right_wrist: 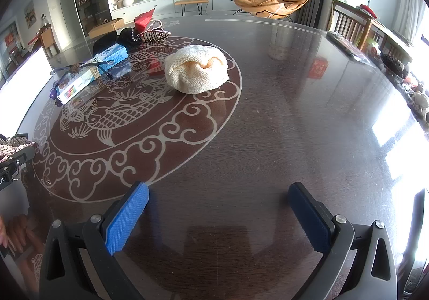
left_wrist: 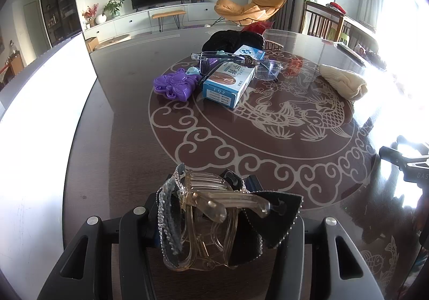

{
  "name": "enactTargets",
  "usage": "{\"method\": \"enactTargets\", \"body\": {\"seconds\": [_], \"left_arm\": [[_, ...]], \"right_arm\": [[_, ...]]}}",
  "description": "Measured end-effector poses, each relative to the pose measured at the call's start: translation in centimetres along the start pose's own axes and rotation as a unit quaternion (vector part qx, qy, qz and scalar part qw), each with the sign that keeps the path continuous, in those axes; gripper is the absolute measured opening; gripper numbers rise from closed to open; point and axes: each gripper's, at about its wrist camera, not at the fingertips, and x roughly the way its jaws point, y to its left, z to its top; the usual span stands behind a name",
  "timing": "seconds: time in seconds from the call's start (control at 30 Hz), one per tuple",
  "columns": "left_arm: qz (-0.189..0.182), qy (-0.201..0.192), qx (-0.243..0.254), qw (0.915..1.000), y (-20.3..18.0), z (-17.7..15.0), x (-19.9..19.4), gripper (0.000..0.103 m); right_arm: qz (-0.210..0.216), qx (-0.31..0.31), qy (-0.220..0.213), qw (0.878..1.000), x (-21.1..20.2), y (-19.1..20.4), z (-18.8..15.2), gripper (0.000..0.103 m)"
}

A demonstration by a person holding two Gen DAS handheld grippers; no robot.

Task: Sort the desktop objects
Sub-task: 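Grasp the cream knit hat with the right tool while the left tool holds the hair clip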

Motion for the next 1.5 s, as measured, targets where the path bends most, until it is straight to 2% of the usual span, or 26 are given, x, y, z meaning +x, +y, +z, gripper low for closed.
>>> {"method": "enactTargets", "body": {"seconds": [0.67, 0.7, 0.8, 0.83, 1.0, 1.1, 1.23, 1.27, 1.3, 1.33, 1.37, 1.4, 1.43, 1.5], "left_arm": [[0.000, 0.000, 0.000, 1.0000, 0.0, 0.0, 0.0, 0.051], [0.000, 0.000, 0.000, 1.0000, -0.1, 0.0, 0.0, 0.051], [0.000, 0.000, 0.000, 1.0000, -0.1, 0.0, 0.0, 0.051], [0.000, 0.000, -0.001, 1.0000, -0.1, 0.0, 0.0, 0.051], [-0.001, 0.000, -0.002, 1.0000, -0.1, 0.0, 0.0, 0.051], [0.000, 0.000, -0.002, 1.0000, -0.1, 0.0, 0.0, 0.051], [0.000, 0.000, -0.002, 1.0000, -0.1, 0.0, 0.0, 0.051], [0.000, 0.000, -0.002, 1.0000, -0.1, 0.0, 0.0, 0.051], [0.000, 0.000, -0.002, 1.0000, -0.1, 0.0, 0.0, 0.051], [0.000, 0.000, -0.002, 1.0000, -0.1, 0.0, 0.0, 0.051], [0.000, 0.000, -0.002, 1.0000, -0.2, 0.0, 0.0, 0.051], [0.000, 0.000, -0.002, 1.0000, -0.1, 0.0, 0.0, 0.051], [0.000, 0.000, -0.002, 1.0000, -0.1, 0.0, 0.0, 0.051], [0.000, 0.000, -0.002, 1.0000, -0.2, 0.0, 0.0, 0.051]], "right_arm": [[0.001, 0.001, 0.000, 1.000, 0.0, 0.0, 0.0, 0.103], [0.012, 0.005, -0.007, 1.000, -0.3, -0.2, -0.1, 0.103], [0.107, 0.035, -0.077, 0.991, -2.8, -2.2, -0.1, 0.103], [0.109, 0.041, -0.083, 0.990, -3.0, -2.7, 0.5, 0.103], [0.122, 0.057, -0.017, 0.991, 0.6, -3.4, 6.7, 0.103], [0.119, 0.047, 0.002, 0.992, 3.2, -1.9, 9.8, 0.103], [0.117, 0.045, 0.042, 0.991, 6.8, 0.3, 11.7, 0.103], [0.109, 0.041, 0.050, 0.992, 7.4, 0.8, 11.7, 0.098], [0.089, 0.025, 0.039, 0.995, 7.2, 1.5, 11.8, 0.092], [0.072, 0.010, 0.037, 0.997, 7.2, 2.1, 11.7, 0.082], [0.066, -0.001, 0.035, 0.997, 7.0, 2.6, 11.6, 0.066], [0.069, -0.012, 0.028, 0.997, 6.6, 3.0, 11.2, 0.054], [0.076, -0.023, 0.023, 0.997, 6.1, 3.3, 10.7, 0.050], [0.082, -0.045, 0.018, 0.995, 4.9, 4.2, 9.0, 0.050]]}}
